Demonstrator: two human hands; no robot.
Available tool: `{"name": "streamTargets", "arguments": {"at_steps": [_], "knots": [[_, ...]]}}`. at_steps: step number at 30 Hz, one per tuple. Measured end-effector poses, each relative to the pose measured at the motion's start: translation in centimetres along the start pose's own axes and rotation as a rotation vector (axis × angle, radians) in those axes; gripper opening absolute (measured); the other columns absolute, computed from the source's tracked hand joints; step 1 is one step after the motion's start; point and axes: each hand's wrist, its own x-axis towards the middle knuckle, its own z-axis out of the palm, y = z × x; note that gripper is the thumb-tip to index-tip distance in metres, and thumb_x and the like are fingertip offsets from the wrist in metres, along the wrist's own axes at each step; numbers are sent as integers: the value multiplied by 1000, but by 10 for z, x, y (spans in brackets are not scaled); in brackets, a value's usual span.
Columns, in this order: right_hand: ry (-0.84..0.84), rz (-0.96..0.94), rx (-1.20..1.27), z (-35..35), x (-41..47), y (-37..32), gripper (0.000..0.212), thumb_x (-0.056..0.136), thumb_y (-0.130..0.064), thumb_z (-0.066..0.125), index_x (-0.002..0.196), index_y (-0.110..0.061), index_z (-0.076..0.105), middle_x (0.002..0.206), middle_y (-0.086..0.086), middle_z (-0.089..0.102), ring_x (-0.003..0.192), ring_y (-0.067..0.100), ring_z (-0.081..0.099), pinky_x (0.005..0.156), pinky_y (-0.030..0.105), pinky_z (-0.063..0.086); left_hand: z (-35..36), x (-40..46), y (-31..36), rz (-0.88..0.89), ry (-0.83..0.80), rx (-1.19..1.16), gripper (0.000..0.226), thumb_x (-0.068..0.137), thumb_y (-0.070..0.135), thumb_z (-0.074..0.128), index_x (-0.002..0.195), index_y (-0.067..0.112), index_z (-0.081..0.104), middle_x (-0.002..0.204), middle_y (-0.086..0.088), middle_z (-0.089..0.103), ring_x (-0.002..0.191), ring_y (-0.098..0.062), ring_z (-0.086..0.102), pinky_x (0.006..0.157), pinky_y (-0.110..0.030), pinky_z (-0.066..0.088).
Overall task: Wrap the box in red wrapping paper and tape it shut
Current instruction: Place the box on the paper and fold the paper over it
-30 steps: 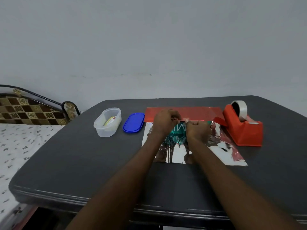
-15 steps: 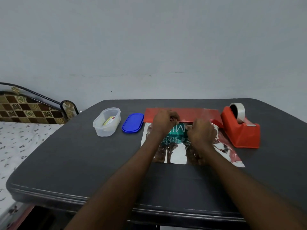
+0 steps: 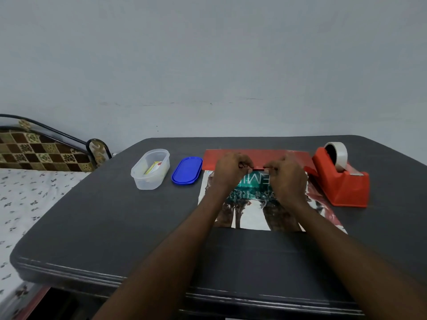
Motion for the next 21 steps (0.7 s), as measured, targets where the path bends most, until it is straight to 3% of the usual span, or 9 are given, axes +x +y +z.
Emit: {"name": "streamTargets", "arguments": {"at_steps": [4, 6, 8, 14, 21], "knots": [[8, -97, -36, -3, -4, -3, 17, 92, -10, 68, 105, -13, 79, 101, 6, 71, 82, 22, 64, 61, 23, 43, 0, 0, 0, 1, 14, -6, 10, 78, 14, 80, 86, 20, 78, 84, 5, 73, 71, -10, 64, 70, -32, 57], [-39, -191, -82, 0, -6, -8, 20, 94, -11, 65, 109, -15, 77, 122, 9, 71, 97, 30, 70, 75, 33, 56, 0, 0, 0, 1, 20, -4, 10, 78, 15, 80, 87, 20, 78, 84, 5, 73, 71, -9, 64, 70, -30, 57], [-75, -223, -119, 1, -7, -10, 22, 95, -14, 65, 114, -17, 76, 134, 9, 64, 107, 34, 70, 85, 42, 57, 1, 0, 0, -1, 8, -11, 10, 79, 15, 80, 88, 19, 78, 85, 4, 73, 69, -8, 62, 69, -26, 55], [4, -198, -114, -8, -4, 11, 24, 90, -6, 70, 110, -20, 77, 123, 10, 70, 98, 35, 73, 86, 48, 59, 0, 0, -1, 8, 9, -5, 8, 79, 13, 80, 83, 19, 78, 82, 4, 72, 69, -10, 61, 66, -24, 51], [-25, -207, -13, -5, -3, -11, 20, 95, -12, 66, 110, -17, 77, 127, 6, 68, 95, 31, 73, 82, 39, 59, 1, 0, 1, -5, 22, 18, 8, 76, 13, 81, 81, 18, 77, 79, 5, 69, 64, -10, 56, 61, -21, 39]]}}
